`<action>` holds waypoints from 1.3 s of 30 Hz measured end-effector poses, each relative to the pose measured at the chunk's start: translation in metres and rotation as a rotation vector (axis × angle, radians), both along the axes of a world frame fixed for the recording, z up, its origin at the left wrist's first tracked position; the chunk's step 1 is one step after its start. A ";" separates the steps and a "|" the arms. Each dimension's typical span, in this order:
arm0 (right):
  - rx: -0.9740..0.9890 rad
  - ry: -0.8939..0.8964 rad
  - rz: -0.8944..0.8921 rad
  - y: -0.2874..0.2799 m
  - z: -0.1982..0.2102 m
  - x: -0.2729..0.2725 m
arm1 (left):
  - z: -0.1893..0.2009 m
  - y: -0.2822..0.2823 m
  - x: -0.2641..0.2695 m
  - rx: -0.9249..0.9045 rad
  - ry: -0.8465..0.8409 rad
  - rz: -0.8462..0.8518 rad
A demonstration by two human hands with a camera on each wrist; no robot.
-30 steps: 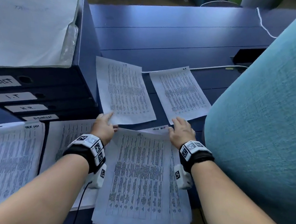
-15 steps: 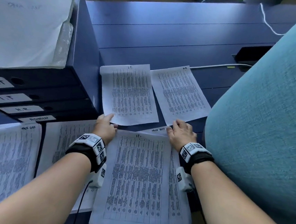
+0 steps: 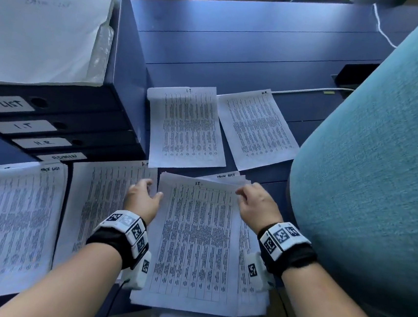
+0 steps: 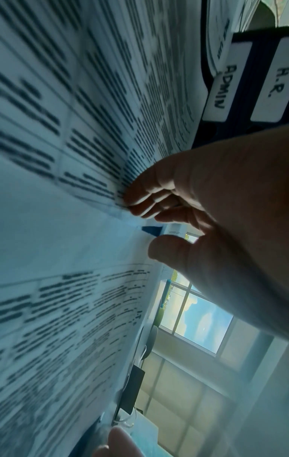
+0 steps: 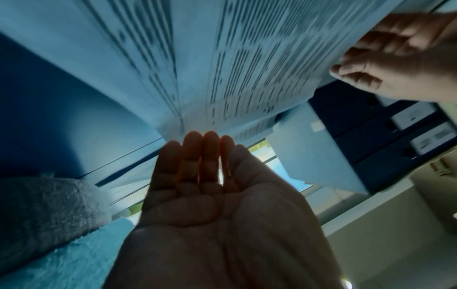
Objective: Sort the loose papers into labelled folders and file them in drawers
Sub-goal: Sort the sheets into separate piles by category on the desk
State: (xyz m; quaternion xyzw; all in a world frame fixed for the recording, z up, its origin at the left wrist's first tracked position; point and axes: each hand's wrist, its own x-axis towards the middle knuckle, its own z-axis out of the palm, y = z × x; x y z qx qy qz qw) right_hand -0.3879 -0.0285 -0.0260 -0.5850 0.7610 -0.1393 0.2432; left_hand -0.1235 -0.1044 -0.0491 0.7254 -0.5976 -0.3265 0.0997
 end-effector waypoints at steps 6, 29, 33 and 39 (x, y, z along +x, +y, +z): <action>0.177 0.107 0.118 0.022 -0.014 0.026 | -0.006 0.026 0.012 0.069 0.002 0.022; 0.078 -0.151 -0.170 0.043 -0.019 0.023 | 0.005 0.066 0.040 -0.194 0.225 0.255; 0.104 -0.268 -0.170 0.042 -0.017 0.026 | 0.010 0.065 0.037 -0.111 0.513 0.320; 0.012 -0.439 -0.345 0.041 -0.011 0.024 | 0.011 0.061 0.022 0.018 0.731 0.437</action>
